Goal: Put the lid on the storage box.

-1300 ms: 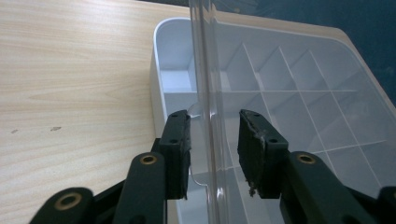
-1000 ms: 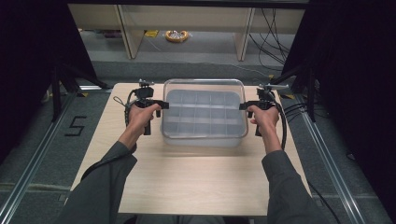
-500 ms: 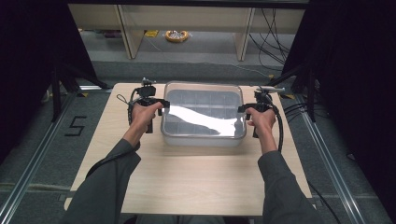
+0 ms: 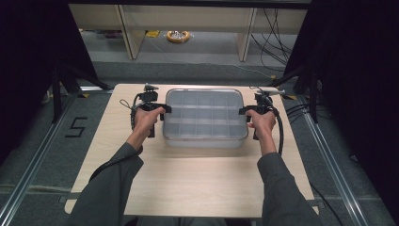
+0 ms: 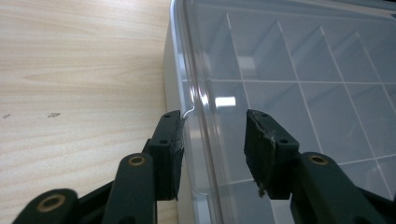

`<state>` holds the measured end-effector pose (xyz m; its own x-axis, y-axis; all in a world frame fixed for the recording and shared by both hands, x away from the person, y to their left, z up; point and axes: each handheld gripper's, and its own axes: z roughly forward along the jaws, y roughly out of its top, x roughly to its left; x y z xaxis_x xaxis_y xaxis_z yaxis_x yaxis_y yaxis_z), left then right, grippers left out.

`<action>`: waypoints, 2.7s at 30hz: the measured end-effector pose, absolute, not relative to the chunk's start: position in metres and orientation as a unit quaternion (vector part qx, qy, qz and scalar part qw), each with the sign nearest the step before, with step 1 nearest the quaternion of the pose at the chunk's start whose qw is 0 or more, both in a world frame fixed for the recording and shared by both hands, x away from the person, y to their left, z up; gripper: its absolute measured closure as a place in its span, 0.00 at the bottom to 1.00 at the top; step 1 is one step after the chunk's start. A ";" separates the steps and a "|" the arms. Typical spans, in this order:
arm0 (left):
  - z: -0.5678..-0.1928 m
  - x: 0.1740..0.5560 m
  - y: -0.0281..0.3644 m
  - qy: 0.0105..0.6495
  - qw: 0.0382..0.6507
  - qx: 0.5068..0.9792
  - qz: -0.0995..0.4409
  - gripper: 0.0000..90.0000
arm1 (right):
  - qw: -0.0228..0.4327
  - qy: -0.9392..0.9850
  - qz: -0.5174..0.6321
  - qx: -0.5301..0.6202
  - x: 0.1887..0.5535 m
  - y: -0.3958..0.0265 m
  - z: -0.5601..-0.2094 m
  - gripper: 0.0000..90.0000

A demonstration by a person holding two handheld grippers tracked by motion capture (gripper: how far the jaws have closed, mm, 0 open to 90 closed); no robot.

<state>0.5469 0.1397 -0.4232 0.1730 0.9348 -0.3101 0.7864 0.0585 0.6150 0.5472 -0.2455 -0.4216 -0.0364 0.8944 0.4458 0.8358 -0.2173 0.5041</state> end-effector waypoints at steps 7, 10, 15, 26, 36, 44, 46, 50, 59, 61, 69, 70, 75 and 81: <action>-0.417 0.547 0.134 0.624 0.376 0.679 0.088 0.66 | 0.024 0.603 0.372 0.705 0.547 -0.244 -0.424 0.65; -0.414 0.545 0.130 0.621 0.372 0.682 0.103 0.63 | 0.026 0.610 0.364 0.704 0.546 -0.244 -0.424 0.65; -0.416 0.545 0.141 0.630 0.364 0.677 0.111 0.62 | 0.071 0.639 0.335 0.689 0.544 -0.247 -0.422 0.67; -0.433 0.548 0.157 0.650 0.370 0.663 0.039 0.56 | 0.061 0.640 0.338 0.687 0.541 -0.245 -0.420 0.68; -0.430 0.549 0.148 0.657 0.367 0.657 0.042 0.61 | 0.070 0.648 0.338 0.678 0.542 -0.248 -0.423 0.67; -0.423 0.554 0.150 0.663 0.371 0.647 0.063 0.63 | 0.064 0.631 0.340 0.694 0.542 -0.240 -0.425 0.67; -0.429 0.557 0.150 0.666 0.370 0.645 0.057 0.63 | 0.067 0.640 0.336 0.688 0.542 -0.240 -0.425 0.67; -0.434 0.557 0.151 0.662 0.377 0.646 0.053 0.62 | 0.077 0.642 0.336 0.685 0.540 -0.237 -0.423 0.65; -0.435 0.559 0.149 0.652 0.387 0.649 0.061 0.59 | 0.072 0.622 0.352 0.696 0.540 -0.241 -0.430 0.65; -0.434 0.559 0.151 0.653 0.388 0.647 0.055 0.59 | 0.077 0.626 0.355 0.690 0.540 -0.242 -0.431 0.65; -0.428 0.552 0.155 0.656 0.388 0.646 0.050 0.54 | 0.080 0.625 0.379 0.678 0.540 -0.246 -0.433 0.65; -0.428 0.552 0.155 0.653 0.384 0.650 0.051 0.55 | 0.083 0.628 0.378 0.675 0.541 -0.248 -0.434 0.65; -0.429 0.551 0.155 0.651 0.382 0.653 0.055 0.63 | 0.057 0.604 0.373 0.702 0.538 -0.244 -0.430 0.65; -0.432 0.550 0.155 0.650 0.376 0.657 0.066 0.66 | 0.063 0.602 0.380 0.699 0.541 -0.242 -0.434 0.65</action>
<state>0.5502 0.1547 -0.4324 0.1458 0.9037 -0.4025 0.8046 0.1284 0.5798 0.5405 -0.2424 -0.4335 -0.0138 0.8900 0.4557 0.7949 -0.2667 0.5449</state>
